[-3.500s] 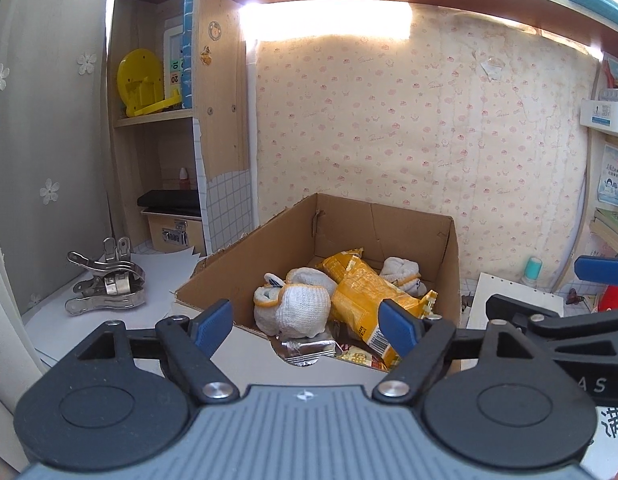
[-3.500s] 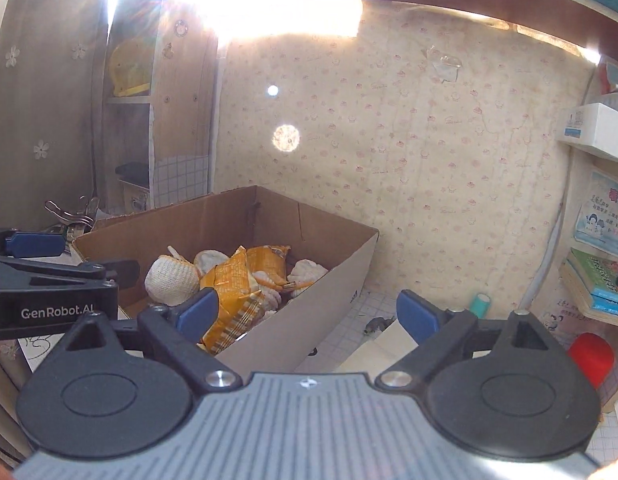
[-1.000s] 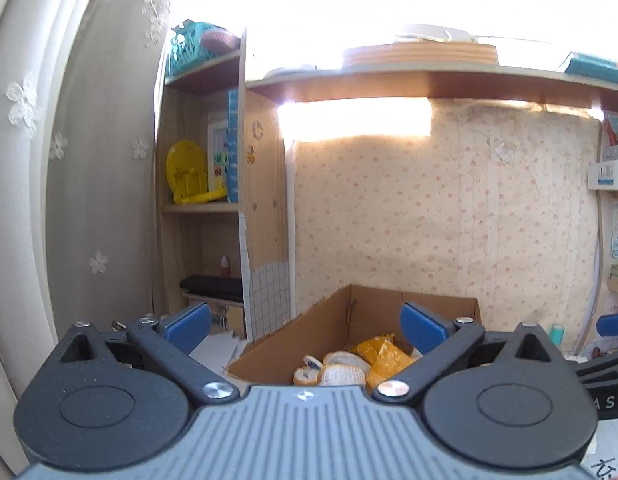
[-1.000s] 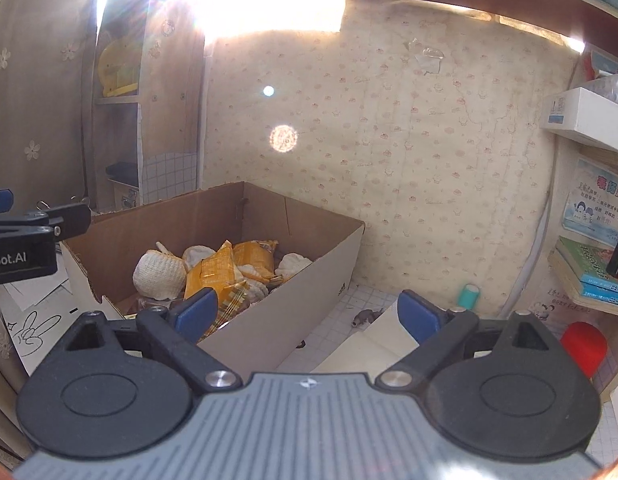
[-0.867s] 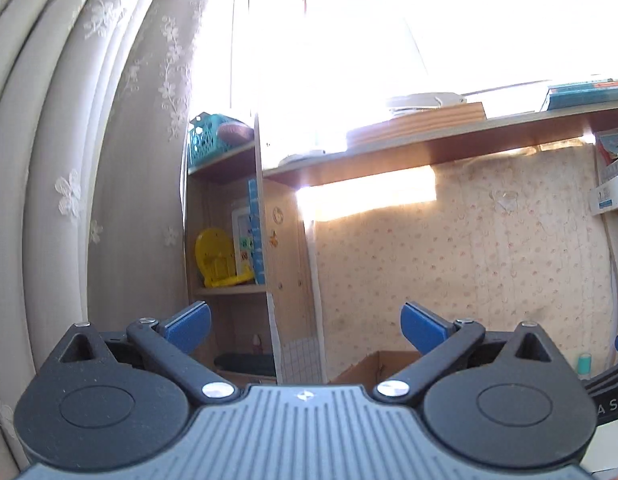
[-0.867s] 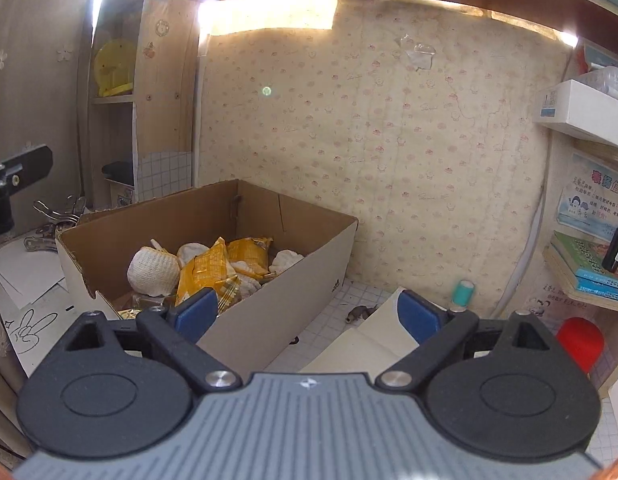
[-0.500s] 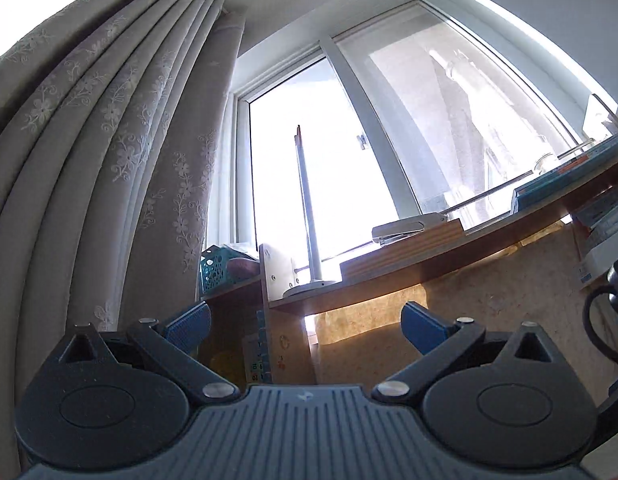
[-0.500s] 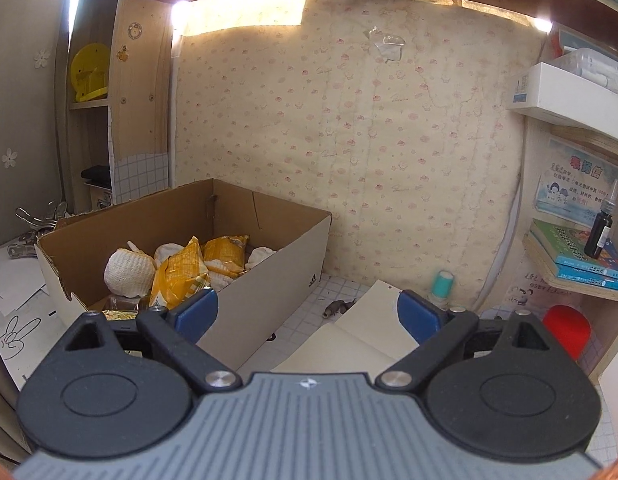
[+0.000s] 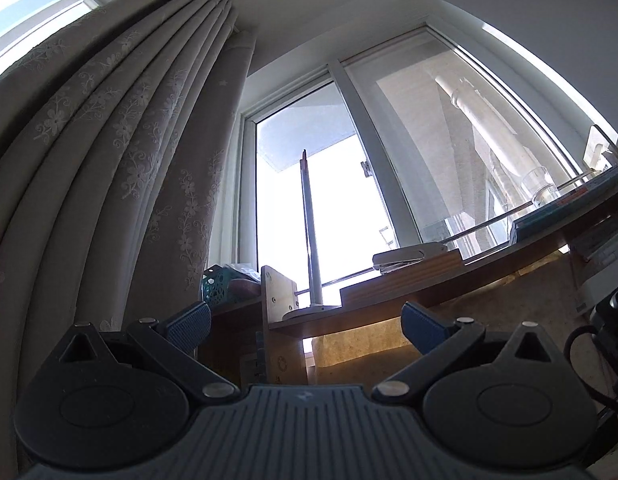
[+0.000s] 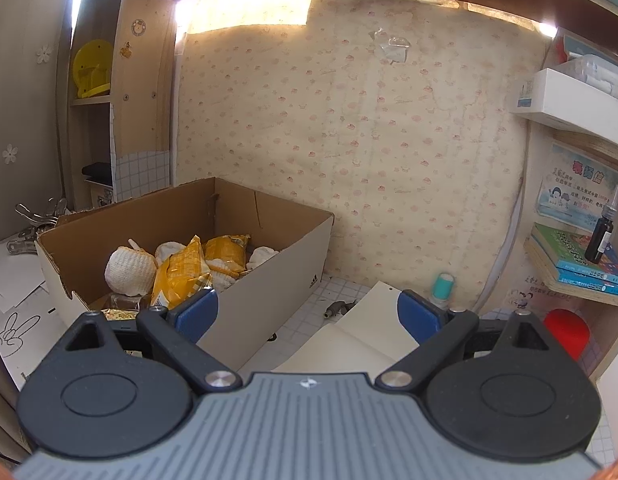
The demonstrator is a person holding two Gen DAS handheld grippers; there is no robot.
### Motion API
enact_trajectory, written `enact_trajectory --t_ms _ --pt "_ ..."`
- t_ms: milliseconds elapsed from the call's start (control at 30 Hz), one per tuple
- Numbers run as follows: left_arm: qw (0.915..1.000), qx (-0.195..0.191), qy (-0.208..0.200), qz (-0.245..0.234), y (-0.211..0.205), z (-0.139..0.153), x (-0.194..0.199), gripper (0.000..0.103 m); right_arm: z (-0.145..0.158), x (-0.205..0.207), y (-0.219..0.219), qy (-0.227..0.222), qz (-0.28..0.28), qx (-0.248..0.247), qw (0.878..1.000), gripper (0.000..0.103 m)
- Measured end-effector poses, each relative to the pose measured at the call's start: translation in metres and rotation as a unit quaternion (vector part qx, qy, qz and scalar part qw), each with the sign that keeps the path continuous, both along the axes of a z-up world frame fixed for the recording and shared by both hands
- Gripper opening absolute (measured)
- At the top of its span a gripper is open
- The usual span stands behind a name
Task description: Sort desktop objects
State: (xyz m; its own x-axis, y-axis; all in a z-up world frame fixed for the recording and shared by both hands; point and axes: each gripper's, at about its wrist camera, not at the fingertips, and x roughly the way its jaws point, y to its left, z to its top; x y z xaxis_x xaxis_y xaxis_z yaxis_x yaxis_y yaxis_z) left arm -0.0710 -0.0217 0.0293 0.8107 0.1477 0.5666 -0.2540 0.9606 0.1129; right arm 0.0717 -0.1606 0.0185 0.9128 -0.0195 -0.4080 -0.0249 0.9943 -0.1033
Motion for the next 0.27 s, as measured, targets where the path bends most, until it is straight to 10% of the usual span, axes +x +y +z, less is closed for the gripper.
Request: enact_trajectory --t_ms 267 --pt "0.9914 -0.021 0.128 -0.019 0.008 0.005 0.034 0.103 0.0 0.0 -0.001 0.002 -0.005 0.001 1.0 0.094"
